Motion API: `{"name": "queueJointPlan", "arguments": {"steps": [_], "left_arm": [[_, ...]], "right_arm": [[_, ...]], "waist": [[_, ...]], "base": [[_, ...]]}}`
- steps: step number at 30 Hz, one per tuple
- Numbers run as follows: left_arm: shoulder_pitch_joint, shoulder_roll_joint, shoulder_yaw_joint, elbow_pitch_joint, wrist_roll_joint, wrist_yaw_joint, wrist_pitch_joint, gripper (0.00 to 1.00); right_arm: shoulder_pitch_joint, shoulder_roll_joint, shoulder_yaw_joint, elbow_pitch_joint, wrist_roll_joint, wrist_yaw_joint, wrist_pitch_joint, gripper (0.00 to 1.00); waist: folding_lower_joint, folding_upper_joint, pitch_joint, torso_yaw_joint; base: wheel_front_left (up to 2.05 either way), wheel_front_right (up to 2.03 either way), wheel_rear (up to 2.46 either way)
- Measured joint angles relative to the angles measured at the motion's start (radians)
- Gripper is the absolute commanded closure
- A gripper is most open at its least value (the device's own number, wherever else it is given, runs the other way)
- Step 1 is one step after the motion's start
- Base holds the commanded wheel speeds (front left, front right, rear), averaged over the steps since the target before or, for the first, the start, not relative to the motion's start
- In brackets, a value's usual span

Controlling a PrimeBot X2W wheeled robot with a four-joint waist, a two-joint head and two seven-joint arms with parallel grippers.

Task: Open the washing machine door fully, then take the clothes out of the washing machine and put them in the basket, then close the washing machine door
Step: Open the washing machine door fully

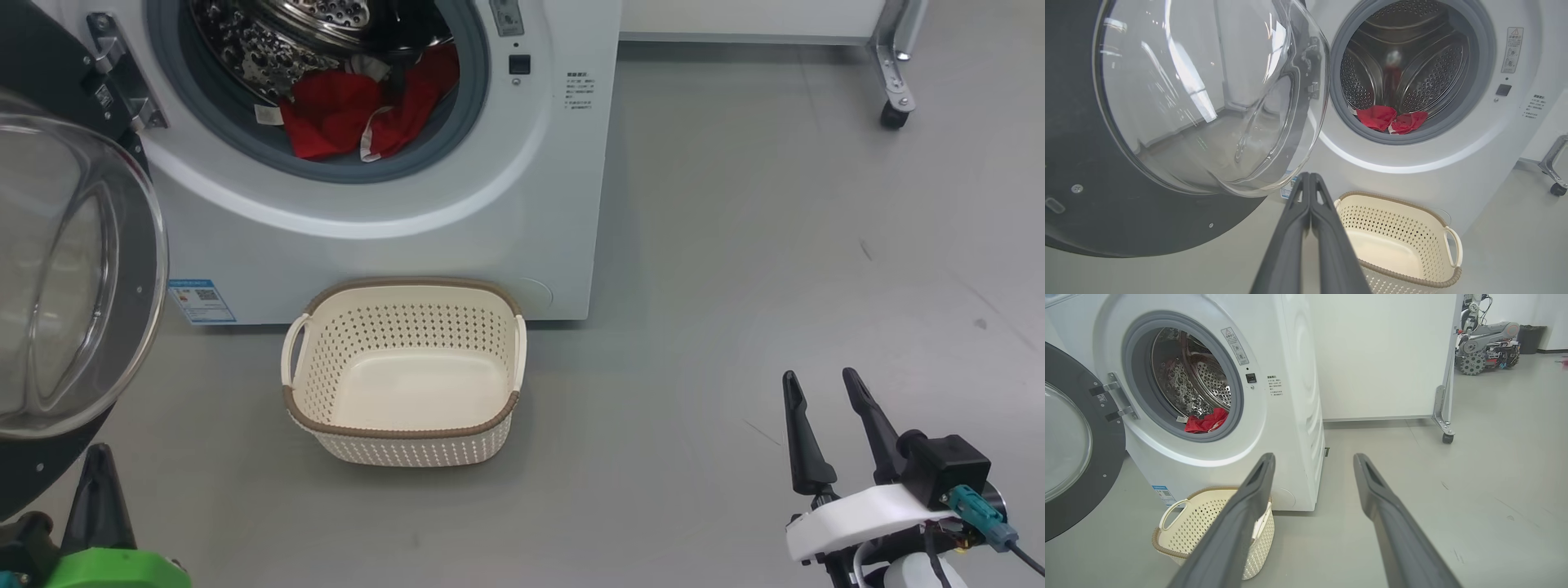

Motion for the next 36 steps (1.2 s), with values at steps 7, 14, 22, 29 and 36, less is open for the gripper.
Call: {"name": "queueJointPlan", "arguments": {"steps": [7,14,22,29,36], "left_arm": [[0.021,-0.006,-0.015,-0.042,0.008,-0.004,0.0,1.0],[0.028,-0.017,-0.035,-0.073,0.008,-0.008,0.0,1.0],[0.047,-0.024,-0.085,-0.095,0.01,-0.016,0.0,1.0],[0.051,-0.026,-0.122,-0.104,0.011,-0.018,0.0,0.0],[0.061,-0.027,-0.154,-0.12,-0.009,-0.025,0.0,0.0]], "right_arm": [[0.018,0.001,-0.016,-0.019,0.0,0.0,0.0,0.0],[0.024,0.003,-0.025,-0.034,0.0,0.0,0.0,0.0],[0.041,0.005,-0.039,-0.051,-0.002,-0.002,0.0,0.0],[0.042,0.007,-0.042,-0.059,-0.004,-0.002,0.0,0.0],[0.042,0.007,-0.044,-0.061,-0.014,-0.002,0.0,0.0]], "waist": [[0.0,0.0,-0.02,-0.045],[0.0,0.0,-0.025,-0.072],[0.0,0.0,-0.019,-0.083],[0.0,0.0,-0.012,-0.087],[0.0,0.0,-0.009,-0.089]], "base": [[0.0,0.0,0.0],[0.0,0.0,0.0],[0.0,0.0,0.0],[0.0,0.0,0.0],[0.0,0.0,0.0]]}}
